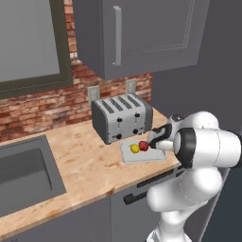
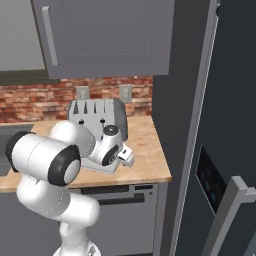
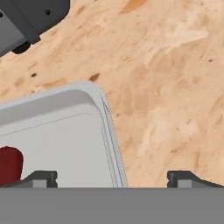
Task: Take the bell pepper and lemon out of the freezer and place them in the tupperware container on the counter. Then put the tupperware containing the vegetables back in the freezer.
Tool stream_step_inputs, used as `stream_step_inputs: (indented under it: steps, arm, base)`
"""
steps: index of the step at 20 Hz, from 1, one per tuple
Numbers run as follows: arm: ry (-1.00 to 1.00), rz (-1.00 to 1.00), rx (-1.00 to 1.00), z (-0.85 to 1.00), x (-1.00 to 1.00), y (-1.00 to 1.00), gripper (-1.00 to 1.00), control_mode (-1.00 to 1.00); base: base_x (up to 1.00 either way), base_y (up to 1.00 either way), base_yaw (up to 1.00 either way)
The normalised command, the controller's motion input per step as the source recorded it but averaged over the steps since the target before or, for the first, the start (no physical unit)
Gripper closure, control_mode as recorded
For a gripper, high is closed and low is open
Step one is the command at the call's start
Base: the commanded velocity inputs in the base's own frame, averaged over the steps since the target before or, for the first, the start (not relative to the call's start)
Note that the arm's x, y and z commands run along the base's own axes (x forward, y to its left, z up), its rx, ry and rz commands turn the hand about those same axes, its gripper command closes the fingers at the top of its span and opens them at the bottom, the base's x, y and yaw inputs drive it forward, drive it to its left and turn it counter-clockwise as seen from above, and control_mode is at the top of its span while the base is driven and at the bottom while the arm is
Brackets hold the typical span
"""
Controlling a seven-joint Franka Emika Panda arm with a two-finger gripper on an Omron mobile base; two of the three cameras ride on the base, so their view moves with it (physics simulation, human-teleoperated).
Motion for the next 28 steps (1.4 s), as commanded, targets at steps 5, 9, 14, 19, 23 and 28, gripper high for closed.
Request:
stream_step_inputs:
  steps: [5,9,14,19,23,28]
  arm:
    - [0.07,0.00,0.00,-0.21,0.37,-0.02,-1.00,-1.00]
    - [0.05,0.00,0.00,-0.24,0.17,-0.01,-1.00,-1.00]
    - [0.04,0.00,0.00,-0.30,0.00,0.00,-1.00,-1.00]
    - [0.02,0.00,-0.02,-0.33,0.00,0.00,1.00,-1.00]
    - [0.00,0.00,-0.02,-0.20,-0.04,0.00,1.00,-1.00]
    - [0.00,0.00,0.00,0.00,-0.19,0.01,1.00,-1.00]
  base:
    - [0.00,0.00,0.00]
    - [0.00,0.00,0.00]
    - [0.00,0.00,0.00]
    - [0.00,0.00,0.00]
    - [0.00,0.00,0.00]
    - [0.00,0.00,0.00]
